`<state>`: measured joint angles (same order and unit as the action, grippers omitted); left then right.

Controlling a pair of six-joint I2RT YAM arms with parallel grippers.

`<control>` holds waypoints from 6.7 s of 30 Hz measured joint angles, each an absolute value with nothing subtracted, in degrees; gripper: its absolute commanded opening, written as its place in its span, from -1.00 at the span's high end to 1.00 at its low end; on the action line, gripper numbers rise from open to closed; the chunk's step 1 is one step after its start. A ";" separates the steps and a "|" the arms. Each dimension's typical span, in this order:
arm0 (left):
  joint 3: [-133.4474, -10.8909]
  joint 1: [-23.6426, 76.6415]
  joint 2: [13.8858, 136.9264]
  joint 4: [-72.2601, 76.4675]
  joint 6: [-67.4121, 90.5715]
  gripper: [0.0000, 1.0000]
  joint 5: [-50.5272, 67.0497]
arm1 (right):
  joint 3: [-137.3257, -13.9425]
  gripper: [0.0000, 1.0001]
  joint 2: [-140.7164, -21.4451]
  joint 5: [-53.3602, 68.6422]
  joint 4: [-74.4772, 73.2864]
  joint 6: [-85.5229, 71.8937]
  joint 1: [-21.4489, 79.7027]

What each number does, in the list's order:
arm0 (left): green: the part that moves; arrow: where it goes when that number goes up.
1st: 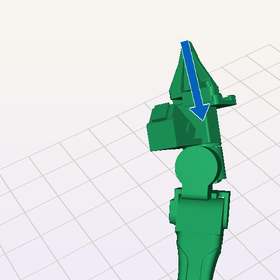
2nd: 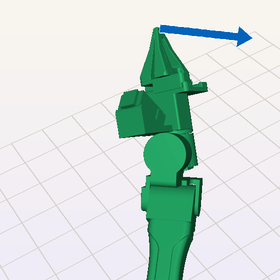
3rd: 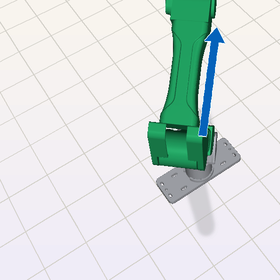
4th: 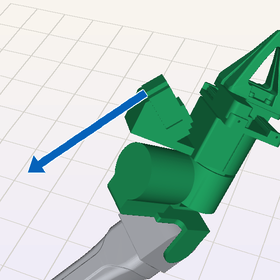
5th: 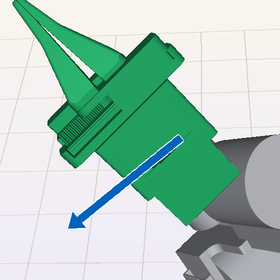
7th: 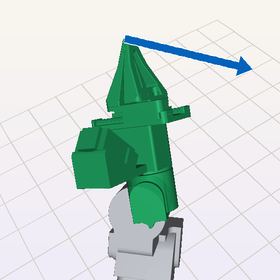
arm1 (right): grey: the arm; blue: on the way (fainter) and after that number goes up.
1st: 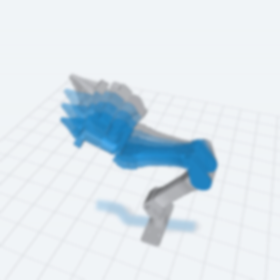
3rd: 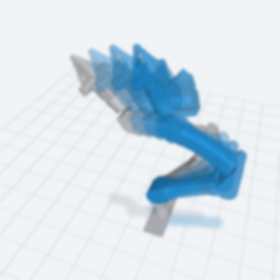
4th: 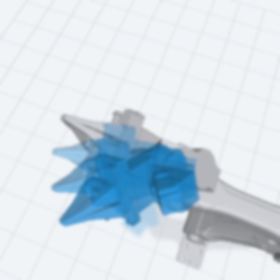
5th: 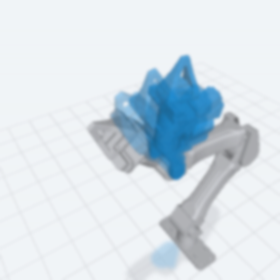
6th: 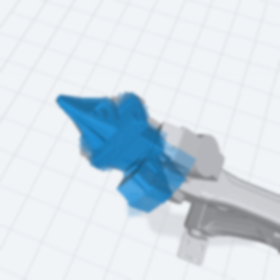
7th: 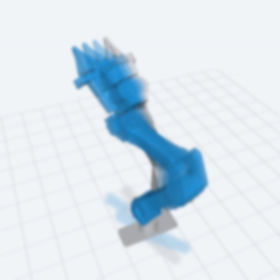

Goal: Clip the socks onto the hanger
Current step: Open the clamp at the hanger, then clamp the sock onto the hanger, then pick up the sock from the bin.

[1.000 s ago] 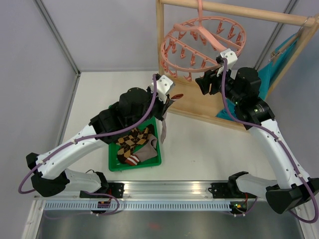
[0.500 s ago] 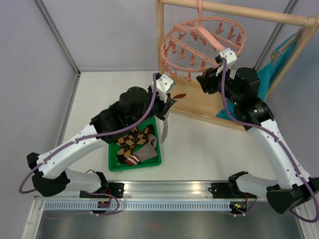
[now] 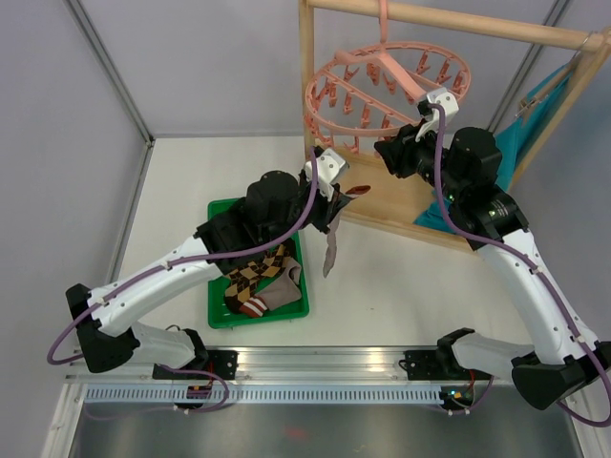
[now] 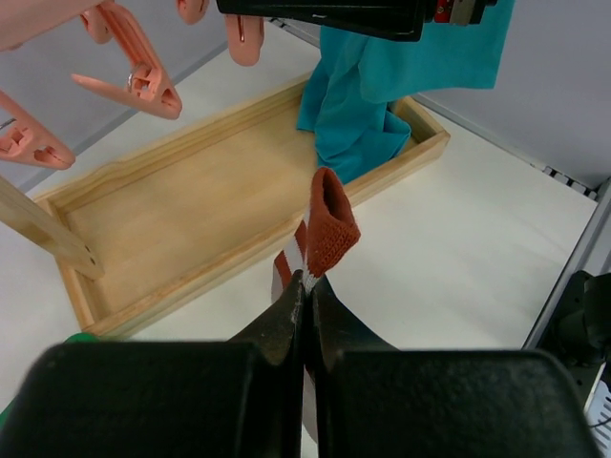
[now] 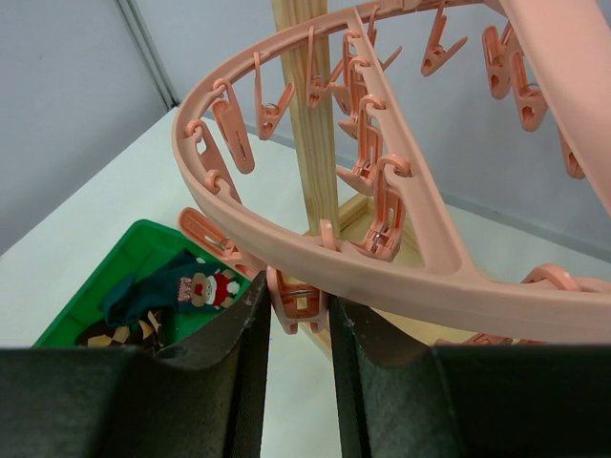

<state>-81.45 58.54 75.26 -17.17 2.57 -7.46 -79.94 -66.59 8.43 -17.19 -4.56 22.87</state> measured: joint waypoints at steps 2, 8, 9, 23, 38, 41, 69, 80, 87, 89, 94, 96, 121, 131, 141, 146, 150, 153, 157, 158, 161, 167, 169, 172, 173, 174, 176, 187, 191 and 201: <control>-80.20 58.19 75.37 -15.18 2.74 0.95 -7.07 | -80.23 0.99 -66.59 7.92 -17.50 -5.52 23.29; -75.94 56.10 75.48 -8.05 3.95 0.95 -4.29 | -80.42 0.99 -66.54 6.50 -18.24 -7.60 24.60; -75.11 55.75 75.48 -6.70 4.10 0.95 -3.97 | -80.42 0.99 -66.52 6.35 -18.37 -7.99 24.69; -60.84 55.05 76.16 19.99 4.62 0.95 -4.73 | -82.00 0.99 -66.89 0.86 -21.67 -12.56 26.41; -57.67 57.93 82.30 40.95 2.04 0.95 -15.00 | -86.96 0.99 -70.96 -6.28 -26.83 -17.17 27.62; -57.67 58.39 83.11 42.85 1.06 0.95 -16.38 | -87.39 0.99 -71.24 -6.66 -27.35 -17.45 27.92; -56.71 58.65 85.32 45.45 0.14 0.95 -20.97 | -89.45 0.99 -71.99 -10.48 -29.63 -18.28 29.17; -57.21 58.63 88.16 45.63 0.12 0.95 -21.04 | -90.28 0.99 -72.62 -11.16 -30.72 -18.44 29.63; -58.70 58.63 88.55 46.22 0.12 0.95 -21.26 | -90.28 0.99 -72.95 -12.12 -30.92 -18.85 29.89; -59.20 58.65 88.73 46.48 0.12 0.95 -21.58 | -90.39 0.99 -73.17 -12.58 -31.09 -19.22 29.91; -59.94 58.63 89.62 47.46 0.12 0.95 -22.37 | -91.07 0.99 -74.11 -14.28 -32.12 -20.18 30.09; -59.94 58.63 89.91 47.77 0.12 0.95 -22.39 | -91.15 0.99 -74.37 -14.74 -32.29 -20.32 30.17; -61.23 58.67 90.39 48.58 0.14 0.95 -20.60 | -92.20 1.00 -75.88 -16.99 -33.43 -21.34 31.40; -61.23 59.13 90.39 48.93 0.19 0.95 -18.98 | -92.20 1.00 -75.88 -17.43 -33.23 -21.89 31.75; -62.30 59.13 90.67 49.32 0.16 0.95 -20.86 | -92.18 0.99 -75.79 -17.45 -33.15 -21.89 31.79; -62.67 59.13 91.24 49.34 0.16 0.95 -21.23 | -92.18 0.99 -75.70 -17.43 -33.12 -21.91 31.79; -62.76 59.13 91.79 48.99 0.16 0.95 -21.39 | -92.18 0.99 -75.68 -17.43 -33.15 -21.91 31.79; -62.87 59.13 92.01 48.95 0.16 0.95 -21.39 | -92.18 0.71 -75.68 -17.43 -33.15 -21.91 31.79; -62.98 59.13 92.03 48.95 0.16 0.95 -21.39 | -92.18 0.29 -75.64 -17.43 -33.15 -22.02 31.79; -63.05 59.13 92.05 48.95 0.16 0.95 -21.39 | -92.18 0.21 -75.59 -17.43 -33.15 -22.15 31.79; -63.07 59.13 92.09 48.95 0.16 0.95 -21.39 | -91.94 -0.05 -75.29 -17.41 -33.06 -22.65 31.79; -63.09 59.13 92.09 48.95 0.19 0.95 -21.67 | -91.24 -0.39 -73.80 -17.30 -33.10 -22.98 31.79; -63.09 59.13 92.09 48.95 0.19 0.95 -22.24 | -91.20 -0.44 -73.10 -16.97 -33.15 -22.96 31.79; -63.09 59.00 91.98 48.53 0.54 0.95 -22.48 | -91.18 -0.46 -71.64 -16.12 -33.21 -22.96 31.79; -63.09 58.87 91.85 48.03 0.75 0.95 -22.50 | -91.13 -0.46 -71.07 -15.70 -33.21 -22.96 31.79; -63.09 58.65 91.64 47.57 1.04 0.95 -22.52 | -91.02 -0.47 -70.43 -15.29 -33.21 -22.96 31.79; -63.09 57.89 90.89 46.15 1.52 0.95 -22.55 | -90.43 -0.48 -68.99 -14.70 -33.21 -22.96 31.79; -66.48 48.42 85.54 34.37 7.97 0.95 -22.28 | -87.94 -0.50 -62.70 -13.34 -33.56 -22.72 31.79; -69.54 44.99 84.88 28.99 10.09 0.95 -22.02 | -87.24 -0.51 -61.23 -13.34 -33.91 -22.65 31.79; -81.23 40.12 87.13 13.41 14.90 0.95 -19.97 | -85.10 -0.51 -58.96 -12.27 -33.95 -22.26 31.79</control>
